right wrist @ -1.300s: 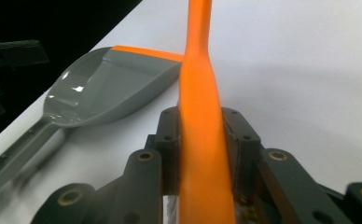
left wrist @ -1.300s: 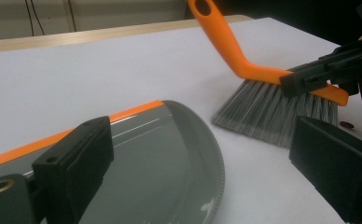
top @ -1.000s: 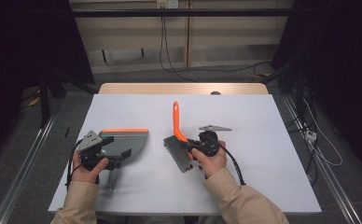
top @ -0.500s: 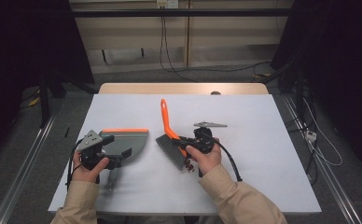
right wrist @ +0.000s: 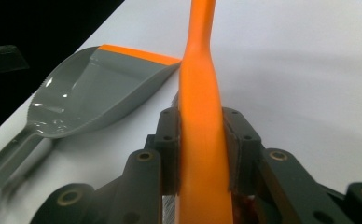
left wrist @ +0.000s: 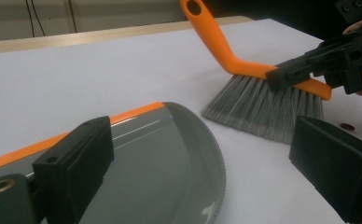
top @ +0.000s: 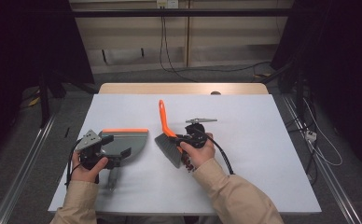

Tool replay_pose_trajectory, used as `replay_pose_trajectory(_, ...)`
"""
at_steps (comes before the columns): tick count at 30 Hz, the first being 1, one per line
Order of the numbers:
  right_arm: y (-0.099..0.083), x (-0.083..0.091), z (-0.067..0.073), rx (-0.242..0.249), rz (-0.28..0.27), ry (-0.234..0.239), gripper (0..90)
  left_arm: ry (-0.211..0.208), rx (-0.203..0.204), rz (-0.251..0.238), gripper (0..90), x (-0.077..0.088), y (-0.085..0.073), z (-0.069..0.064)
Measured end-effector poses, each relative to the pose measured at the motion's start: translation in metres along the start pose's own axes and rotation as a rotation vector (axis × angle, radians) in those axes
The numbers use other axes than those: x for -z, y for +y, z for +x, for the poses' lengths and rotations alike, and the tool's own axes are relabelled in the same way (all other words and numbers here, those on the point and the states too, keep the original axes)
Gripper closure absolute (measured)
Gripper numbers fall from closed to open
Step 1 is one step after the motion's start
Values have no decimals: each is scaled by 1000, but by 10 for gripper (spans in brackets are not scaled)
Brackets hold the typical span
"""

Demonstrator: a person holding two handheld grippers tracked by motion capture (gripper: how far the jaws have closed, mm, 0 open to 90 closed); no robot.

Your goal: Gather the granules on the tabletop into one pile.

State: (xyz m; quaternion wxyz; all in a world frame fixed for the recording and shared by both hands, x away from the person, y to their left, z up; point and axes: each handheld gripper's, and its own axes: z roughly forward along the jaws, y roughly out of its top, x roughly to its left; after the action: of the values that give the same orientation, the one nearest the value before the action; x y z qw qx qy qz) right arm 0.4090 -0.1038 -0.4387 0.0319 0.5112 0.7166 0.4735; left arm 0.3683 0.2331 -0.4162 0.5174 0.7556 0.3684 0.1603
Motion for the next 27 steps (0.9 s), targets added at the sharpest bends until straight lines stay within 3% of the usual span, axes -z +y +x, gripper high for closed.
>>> replay_pose_trajectory(8,-5,22,-20,-30,-20,-41,702,-2,0,2,63,-1,0,-1)
replay_pose_trajectory(14,-3,23,-19,-51,-49,2,709,-3,1,-3,64,-3,1,-2)
replay_pose_trajectory(18,5,25,-13,-29,-73,52,710,-5,0,-1,64,-3,1,-1)
replay_pose_trajectory(21,16,32,-12,51,-98,65,710,-4,1,-2,64,-2,1,-1)
replay_pose_trajectory(24,29,38,-17,162,-116,64,709,-4,4,-4,64,-2,1,-1)
replay_pose_trajectory(27,41,39,-26,297,-100,69,709,-4,5,-2,64,-2,1,0)
